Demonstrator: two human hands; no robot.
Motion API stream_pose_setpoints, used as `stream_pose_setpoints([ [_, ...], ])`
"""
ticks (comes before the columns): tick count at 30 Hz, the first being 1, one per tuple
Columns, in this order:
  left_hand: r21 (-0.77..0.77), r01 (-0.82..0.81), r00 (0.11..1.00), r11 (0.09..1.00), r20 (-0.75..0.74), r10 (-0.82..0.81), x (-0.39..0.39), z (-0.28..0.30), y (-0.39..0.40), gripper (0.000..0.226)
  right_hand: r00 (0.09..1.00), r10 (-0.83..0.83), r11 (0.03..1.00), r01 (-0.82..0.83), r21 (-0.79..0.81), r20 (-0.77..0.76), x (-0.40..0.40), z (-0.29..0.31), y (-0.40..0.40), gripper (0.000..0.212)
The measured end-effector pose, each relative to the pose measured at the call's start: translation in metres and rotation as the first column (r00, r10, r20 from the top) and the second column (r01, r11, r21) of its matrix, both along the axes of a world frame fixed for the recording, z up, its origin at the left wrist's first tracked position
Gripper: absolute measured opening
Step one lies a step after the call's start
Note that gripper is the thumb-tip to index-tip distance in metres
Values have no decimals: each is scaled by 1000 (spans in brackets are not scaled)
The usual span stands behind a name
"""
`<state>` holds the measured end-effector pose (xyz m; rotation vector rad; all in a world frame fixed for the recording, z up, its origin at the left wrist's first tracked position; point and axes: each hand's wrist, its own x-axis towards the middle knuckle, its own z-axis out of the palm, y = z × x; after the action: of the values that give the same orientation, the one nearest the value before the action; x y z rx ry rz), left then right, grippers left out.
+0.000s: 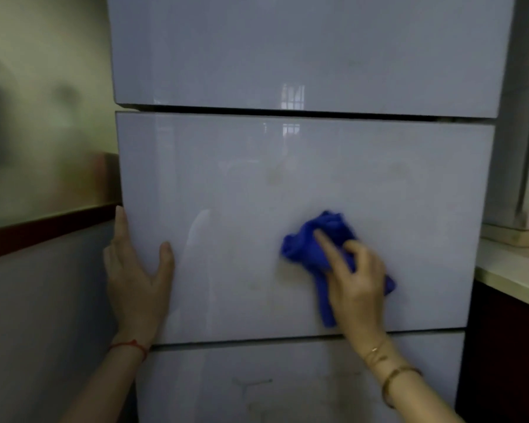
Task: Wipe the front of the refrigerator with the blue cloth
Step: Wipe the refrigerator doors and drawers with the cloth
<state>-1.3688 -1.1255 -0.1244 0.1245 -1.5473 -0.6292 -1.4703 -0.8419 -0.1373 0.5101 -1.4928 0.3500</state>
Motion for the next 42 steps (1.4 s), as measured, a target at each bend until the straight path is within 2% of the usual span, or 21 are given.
stream_pose_setpoints([
  [3, 17, 10, 1000, 1000, -1, -10, -1, 0, 0, 78, 992, 128, 932, -115, -343, 16, -6, 65, 20, 41],
  [5, 23, 7, 1000, 1000, -7, -7, -2, 0, 0, 77, 991, 134, 894, -130, -429, -21, -5, 108, 0, 39],
  [7, 17, 8, 1000, 1000, -16, -7, -2, 0, 1, 77, 992, 100, 946, -119, -302, -78, 2, 115, -41, 40],
  [9, 12, 2, 1000, 1000, -13, -2, -1, 0, -1, 78, 985, 86, 996, -89, -17, -151, 15, 75, -82, 47],
  [12, 2, 9, 1000, 1000, -14, -9, -1, 0, -2, 79, 977, 112, 942, -46, 332, -183, 29, -12, -98, 48],
  [14, 9, 35, 999, 999, -16, -35, 0, 1, -2, 78, 983, 122, 916, -57, 396, -141, 27, -34, -76, 45],
  [16, 14, 35, 999, 999, -12, -34, 0, 0, -3, 77, 989, 76, 951, -34, 306, -127, 18, -18, -54, 47],
  [18, 12, 15, 1000, 1000, -12, -15, -1, -1, -4, 76, 991, 85, 995, -79, 57, -104, 12, 24, -45, 48],
  [20, 3, 7, 1000, 1000, -4, -7, -2, -1, -4, 76, 990, 132, 967, -140, -213, -50, 10, 70, -53, 42],
  [21, 1, 13, 1000, 1000, -1, -13, -3, -1, -4, 76, 988, 148, 949, -152, -276, -35, 12, 80, -64, 42],
  [23, 0, 20, 1000, 1000, -9, -20, -2, -1, -5, 77, 990, 119, 975, -131, -177, -76, 21, 68, -90, 48],
  [24, 0, 13, 1000, 1000, -15, -13, -2, -2, -6, 77, 988, 99, 994, -103, -29, -114, 25, 45, -100, 51],
  [26, 0, 9, 1000, 1000, -10, -9, -3, -2, -7, 78, 983, 96, 962, -50, 268, -159, 29, -11, -101, 53],
  [28, 0, 22, 1000, 1000, -3, -22, -2, -2, -7, 79, 985, 90, 935, -33, 354, -145, 23, -40, -77, 51],
  [30, 1, 31, 999, 1000, -9, -31, -2, -2, -6, 79, 992, 51, 974, -24, 224, -116, 15, -25, -51, 52],
  [32, -1, 42, 999, 999, -9, -42, -3, -1, -6, 78, 995, 71, 997, -72, -10, -72, 10, 18, -40, 50],
  [34, 1, 43, 999, 999, -8, -43, -4, -1, -7, 77, 989, 136, 967, -144, -212, -49, 11, 81, -48, 43],
  [36, 11, 40, 999, 999, -12, -40, -4, -2, -7, 77, 989, 137, 945, -147, -292, -57, 17, 127, -75, 39],
  [37, 15, 43, 999, 999, -16, -43, -3, -2, -6, 78, 987, 142, 953, -156, -261, -72, 21, 136, -93, 39],
  [39, 11, 39, 999, 999, -9, -39, -2, -2, -7, 79, 981, 148, 986, -156, -53, -123, 33, 119, -123, 41],
  [42, 4, 27, 999, 1000, 17, -27, -1, -3, -7, 82, 976, 139, 960, -92, 265, -166, 41, 40, -130, 45],
])
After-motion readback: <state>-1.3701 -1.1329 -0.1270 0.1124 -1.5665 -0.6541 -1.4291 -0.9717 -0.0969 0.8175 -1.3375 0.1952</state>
